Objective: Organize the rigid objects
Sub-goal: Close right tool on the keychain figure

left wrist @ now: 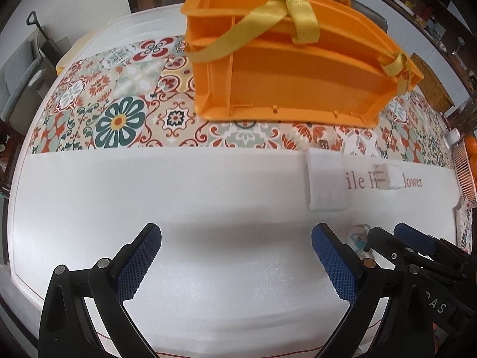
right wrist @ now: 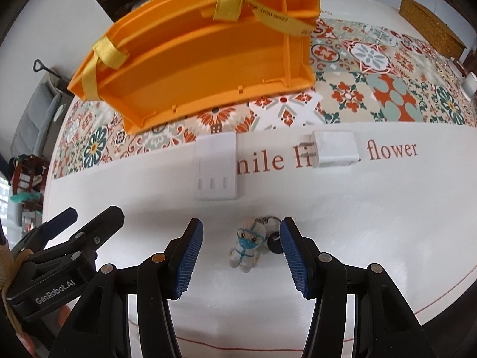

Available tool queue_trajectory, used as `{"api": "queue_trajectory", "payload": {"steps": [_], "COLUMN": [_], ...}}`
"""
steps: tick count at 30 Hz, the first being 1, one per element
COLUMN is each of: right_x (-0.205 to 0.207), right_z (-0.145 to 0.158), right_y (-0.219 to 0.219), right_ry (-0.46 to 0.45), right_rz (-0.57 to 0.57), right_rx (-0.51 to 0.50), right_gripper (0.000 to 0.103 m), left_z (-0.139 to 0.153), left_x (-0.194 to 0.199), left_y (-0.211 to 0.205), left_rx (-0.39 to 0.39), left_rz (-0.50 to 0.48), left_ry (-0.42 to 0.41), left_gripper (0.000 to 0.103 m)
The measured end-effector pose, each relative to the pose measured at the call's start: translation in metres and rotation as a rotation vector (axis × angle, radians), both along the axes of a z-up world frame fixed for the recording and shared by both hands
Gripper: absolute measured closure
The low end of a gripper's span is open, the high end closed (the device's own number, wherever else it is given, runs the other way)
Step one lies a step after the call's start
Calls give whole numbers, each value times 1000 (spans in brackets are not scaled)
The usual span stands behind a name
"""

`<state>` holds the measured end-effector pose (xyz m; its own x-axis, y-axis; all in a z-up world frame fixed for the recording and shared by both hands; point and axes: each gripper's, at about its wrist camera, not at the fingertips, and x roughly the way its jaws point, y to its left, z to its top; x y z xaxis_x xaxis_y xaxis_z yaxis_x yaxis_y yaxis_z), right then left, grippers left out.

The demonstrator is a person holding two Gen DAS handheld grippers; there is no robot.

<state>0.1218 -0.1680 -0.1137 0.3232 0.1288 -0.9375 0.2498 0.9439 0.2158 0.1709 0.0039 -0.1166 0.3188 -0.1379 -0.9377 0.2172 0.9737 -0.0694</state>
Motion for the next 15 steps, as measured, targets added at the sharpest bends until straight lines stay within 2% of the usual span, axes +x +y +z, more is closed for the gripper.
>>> {"api": "queue_trajectory", "payload": {"steps": [15], "right_x": [5], "right_z": [-37], "right_y": [1], "right_ry": [87], "right_rz": [8], "right_rx": [19], "right_gripper": [49], "left_z": [-19], "left_x": [0], "left_y": [-4], "left_rx": [4], "left_rz": [1], "left_ry": [57], "left_gripper": [0]}}
